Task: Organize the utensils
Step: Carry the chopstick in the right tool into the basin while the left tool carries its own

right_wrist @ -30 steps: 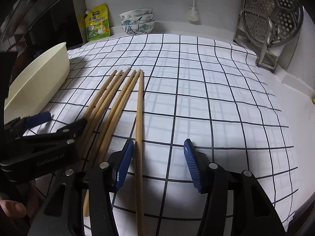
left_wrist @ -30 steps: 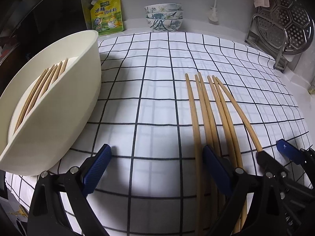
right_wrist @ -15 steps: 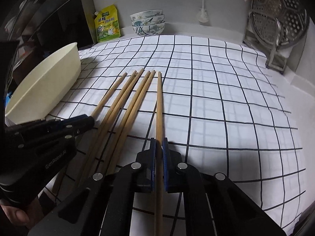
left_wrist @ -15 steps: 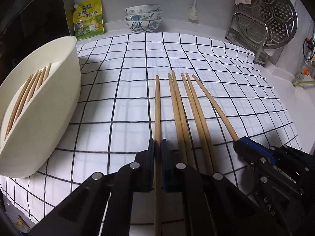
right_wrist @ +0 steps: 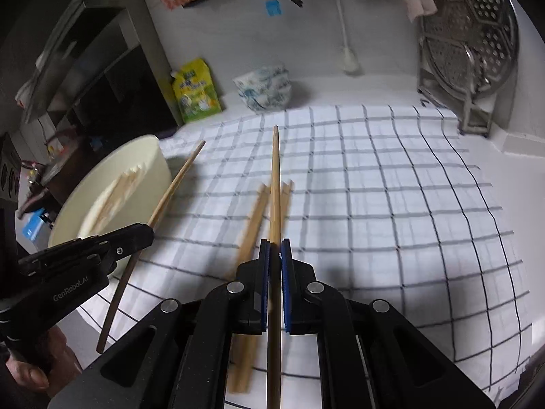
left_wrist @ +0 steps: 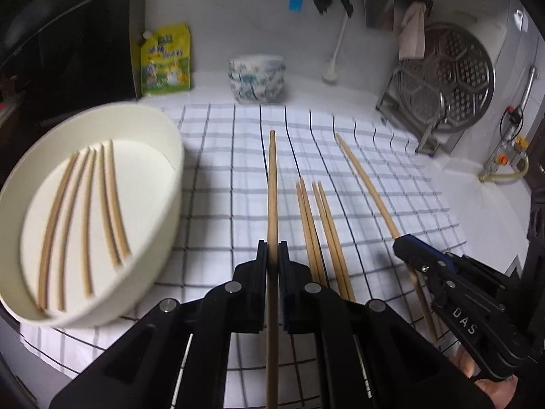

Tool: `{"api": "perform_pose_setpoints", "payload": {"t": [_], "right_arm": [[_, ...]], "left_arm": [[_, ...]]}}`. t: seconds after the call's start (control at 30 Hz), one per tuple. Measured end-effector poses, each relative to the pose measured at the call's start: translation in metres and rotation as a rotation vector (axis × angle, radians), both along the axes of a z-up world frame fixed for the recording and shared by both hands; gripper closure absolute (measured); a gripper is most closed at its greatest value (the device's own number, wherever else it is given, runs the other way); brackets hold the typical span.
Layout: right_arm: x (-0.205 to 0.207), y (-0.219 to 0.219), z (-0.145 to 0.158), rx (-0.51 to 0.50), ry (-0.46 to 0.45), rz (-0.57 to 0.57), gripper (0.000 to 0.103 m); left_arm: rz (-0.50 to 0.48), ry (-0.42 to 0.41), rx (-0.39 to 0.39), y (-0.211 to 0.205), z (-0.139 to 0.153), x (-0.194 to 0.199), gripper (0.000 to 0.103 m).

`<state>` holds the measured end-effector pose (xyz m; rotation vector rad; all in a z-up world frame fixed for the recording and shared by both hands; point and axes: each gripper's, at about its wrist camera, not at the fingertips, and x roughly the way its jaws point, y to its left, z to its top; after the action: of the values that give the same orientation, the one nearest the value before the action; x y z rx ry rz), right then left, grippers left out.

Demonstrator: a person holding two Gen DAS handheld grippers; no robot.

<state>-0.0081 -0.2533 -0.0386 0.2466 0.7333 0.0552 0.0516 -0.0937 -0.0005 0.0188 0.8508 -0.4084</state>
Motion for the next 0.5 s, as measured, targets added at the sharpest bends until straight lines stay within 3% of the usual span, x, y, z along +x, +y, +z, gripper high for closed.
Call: {"api": "perform_pose_setpoints", "payload": {"t": [0.23,0.5], "right_arm": [[0.044,0.057,0.043,0.038,-0.075,0.116,0.097],[0.107,0.145,0.047,0.069,-0.043,0.281,0.097]], "left_arm": [[0.059,-0.082,-0.018,0.061,0.04,0.017,0.096],[0.206,-0.099,0.0,0.14,0.045,0.052,0.096]]}}
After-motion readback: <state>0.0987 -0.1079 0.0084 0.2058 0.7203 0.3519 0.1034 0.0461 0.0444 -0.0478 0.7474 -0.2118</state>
